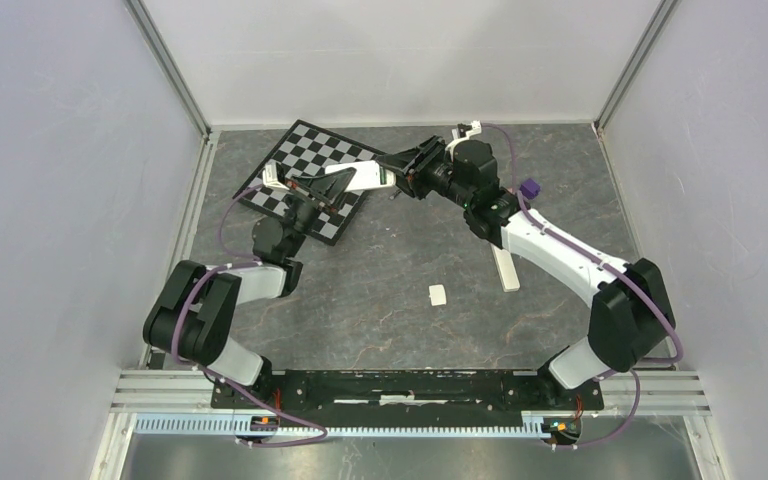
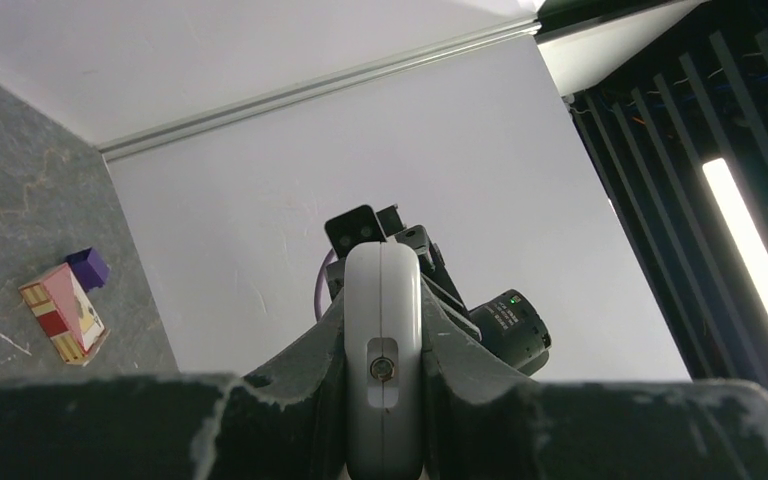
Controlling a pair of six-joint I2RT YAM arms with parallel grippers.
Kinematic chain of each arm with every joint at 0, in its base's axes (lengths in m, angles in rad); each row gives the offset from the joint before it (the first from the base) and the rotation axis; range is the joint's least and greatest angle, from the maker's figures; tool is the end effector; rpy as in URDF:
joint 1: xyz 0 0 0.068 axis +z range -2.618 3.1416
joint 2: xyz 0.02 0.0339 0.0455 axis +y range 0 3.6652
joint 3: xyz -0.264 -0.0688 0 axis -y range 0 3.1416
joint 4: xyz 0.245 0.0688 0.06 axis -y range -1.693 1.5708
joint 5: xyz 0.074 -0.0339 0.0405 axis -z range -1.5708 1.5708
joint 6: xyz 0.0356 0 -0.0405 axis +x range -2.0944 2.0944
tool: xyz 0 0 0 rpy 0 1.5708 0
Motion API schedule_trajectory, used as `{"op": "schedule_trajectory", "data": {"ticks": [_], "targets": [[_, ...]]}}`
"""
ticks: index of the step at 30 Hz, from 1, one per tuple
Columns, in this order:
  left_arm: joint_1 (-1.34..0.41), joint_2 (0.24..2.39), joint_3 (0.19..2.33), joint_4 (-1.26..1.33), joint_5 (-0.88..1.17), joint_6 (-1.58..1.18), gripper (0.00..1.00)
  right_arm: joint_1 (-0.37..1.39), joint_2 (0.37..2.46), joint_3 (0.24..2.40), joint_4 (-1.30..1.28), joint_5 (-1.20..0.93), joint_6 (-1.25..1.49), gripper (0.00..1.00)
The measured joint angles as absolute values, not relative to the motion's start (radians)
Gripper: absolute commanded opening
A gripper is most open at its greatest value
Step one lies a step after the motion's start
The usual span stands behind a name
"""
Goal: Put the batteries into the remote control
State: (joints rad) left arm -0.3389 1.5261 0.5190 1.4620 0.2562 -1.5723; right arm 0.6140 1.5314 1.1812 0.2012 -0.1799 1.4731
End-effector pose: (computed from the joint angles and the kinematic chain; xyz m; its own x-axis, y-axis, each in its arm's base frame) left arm 0.2679 -0.1040 0.2498 -0.5369 -0.8364 -0.1100 0.4136 -0.1473 -0.8985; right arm 0.2972 0.2173 0.3334 -0.7199 0.6905 -0.0700 0.0514 0.1536 0.9868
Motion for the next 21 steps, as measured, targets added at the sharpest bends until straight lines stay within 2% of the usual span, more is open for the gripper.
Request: {"op": "schedule_trajectory", "data": {"ticks": [11,15,18,20,21], "targets": [[-0.338,1.518,0.550,1.362,0.280,-1.608,0.02,0.604,1.535,1.184,0.193,-0.185,1.373,0.25],[-0.338,1.515,0.551,1.326,0.283,-1.655,0.02,0.604,1.534,1.176,0.200,-0.188,1.338,0.27],[-0.338,1.502,0.551,1.280,0.284,-1.686,0.02,0.604,1.534,1.169,0.202,-0.193,1.312,0.36],[-0.338,1.488,0.551,1.246,0.287,-1.690,0.02,0.604,1.531,1.163,0.200,-0.197,1.299,0.51],[-0.339,1.480,0.551,1.231,0.288,-1.691,0.02,0.604,1.531,1.162,0.189,-0.211,1.287,0.62]]}}
